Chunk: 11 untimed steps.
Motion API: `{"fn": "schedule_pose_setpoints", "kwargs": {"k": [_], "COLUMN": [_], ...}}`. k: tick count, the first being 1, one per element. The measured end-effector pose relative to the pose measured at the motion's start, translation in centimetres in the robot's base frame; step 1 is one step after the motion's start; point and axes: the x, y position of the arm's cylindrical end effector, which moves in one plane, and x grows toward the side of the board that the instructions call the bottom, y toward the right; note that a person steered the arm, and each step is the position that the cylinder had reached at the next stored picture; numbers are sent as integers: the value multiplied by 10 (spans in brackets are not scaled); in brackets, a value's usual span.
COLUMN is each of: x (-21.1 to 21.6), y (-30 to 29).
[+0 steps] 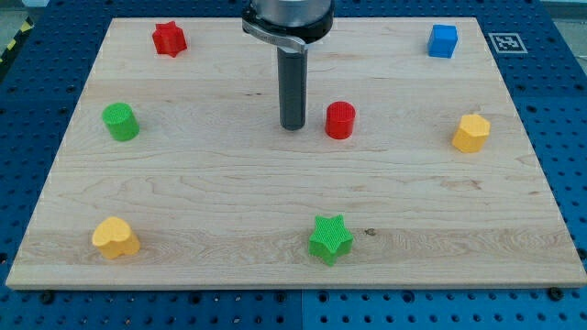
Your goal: Push the red circle towards the bottom right corner
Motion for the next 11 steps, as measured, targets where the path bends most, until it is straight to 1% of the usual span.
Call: {"fn": "schedule_pose_setpoints", "kwargs": {"k": [1,2,3,6,9,10,11], "x": [-11,-17,-15,16,24,38,42], "y": [1,30,48,68,79,89,92]}}
